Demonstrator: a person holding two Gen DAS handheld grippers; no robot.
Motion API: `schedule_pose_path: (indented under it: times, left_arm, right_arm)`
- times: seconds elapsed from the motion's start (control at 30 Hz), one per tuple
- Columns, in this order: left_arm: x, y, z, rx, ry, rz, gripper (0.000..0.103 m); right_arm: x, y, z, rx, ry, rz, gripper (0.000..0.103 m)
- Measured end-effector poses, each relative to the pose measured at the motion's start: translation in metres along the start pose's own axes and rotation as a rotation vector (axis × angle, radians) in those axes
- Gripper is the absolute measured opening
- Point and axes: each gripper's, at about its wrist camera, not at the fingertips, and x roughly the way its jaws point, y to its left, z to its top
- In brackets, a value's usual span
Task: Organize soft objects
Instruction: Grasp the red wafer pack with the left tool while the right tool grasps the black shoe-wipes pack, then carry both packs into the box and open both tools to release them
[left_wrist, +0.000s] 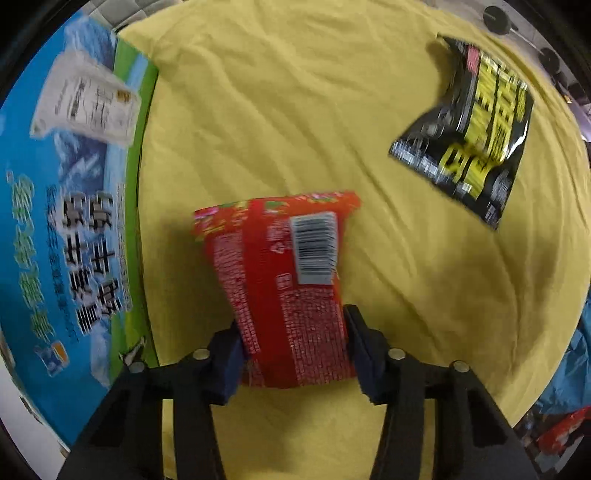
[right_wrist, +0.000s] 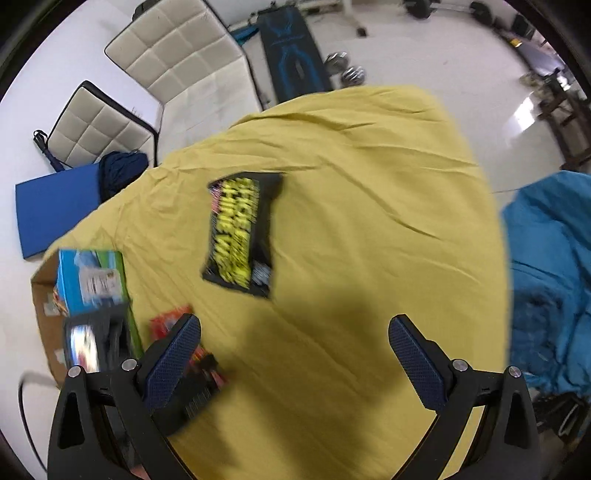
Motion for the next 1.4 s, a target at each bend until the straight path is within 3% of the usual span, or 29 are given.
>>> schedule_pose_path:
  times: [0.13, 0.27, 0.37, 0.47, 0.53, 0.7, 0.93, 1.07, 1.4]
  left_arm:
    - [-0.005, 0.004, 0.018, -0.015, -0.024, -0.011, 0.044]
    - [-0.006, 0.009, 0.033, -0.029, -0.044, -0.016, 0.044]
    - [-0.003, 0.011, 0.037, -0.032, -0.044, -0.024, 0.045]
    - [-0.003, 0.01, 0.041, -0.024, -0.049, -0.024, 0.045]
    - [-0.006, 0.012, 0.047, 0.001, -0.064, -0.021, 0.044]
    - [-0.006, 0.004, 0.023, 0.076, -0.084, -0.036, 0.043]
    - [0.001, -0.007, -0.024, 0.176, -0.068, -0.049, 0.043]
    - [0.018, -0.01, -0.044, 0.206, -0.028, -0.036, 0.046]
    - [0.019, 0.005, -0.046, 0.172, -0.075, -0.076, 0.049]
  right_arm:
    - [0.049, 0.023, 0.04, 0.02, 0.077, 0.041, 0.101]
    - [0.082, 0.042, 0.064, 0.039, 0.124, 0.039, 0.081]
    - [0.1, 0.051, 0.071, 0.021, 0.156, -0.023, 0.061]
    - [0.101, 0.054, 0.066, -0.029, 0.163, -0.063, 0.055]
    - [0.099, 0.051, 0.061, -0.068, 0.184, -0.087, 0.054]
    - [0.092, 0.026, 0.033, -0.142, 0.245, -0.146, 0.053]
    - [0.081, -0.012, -0.042, -0.16, 0.299, -0.177, 0.053]
    - [0.082, -0.015, -0.084, -0.163, 0.317, -0.172, 0.053]
    - [0.075, -0.012, -0.107, -0.109, 0.264, -0.196, 0.054]
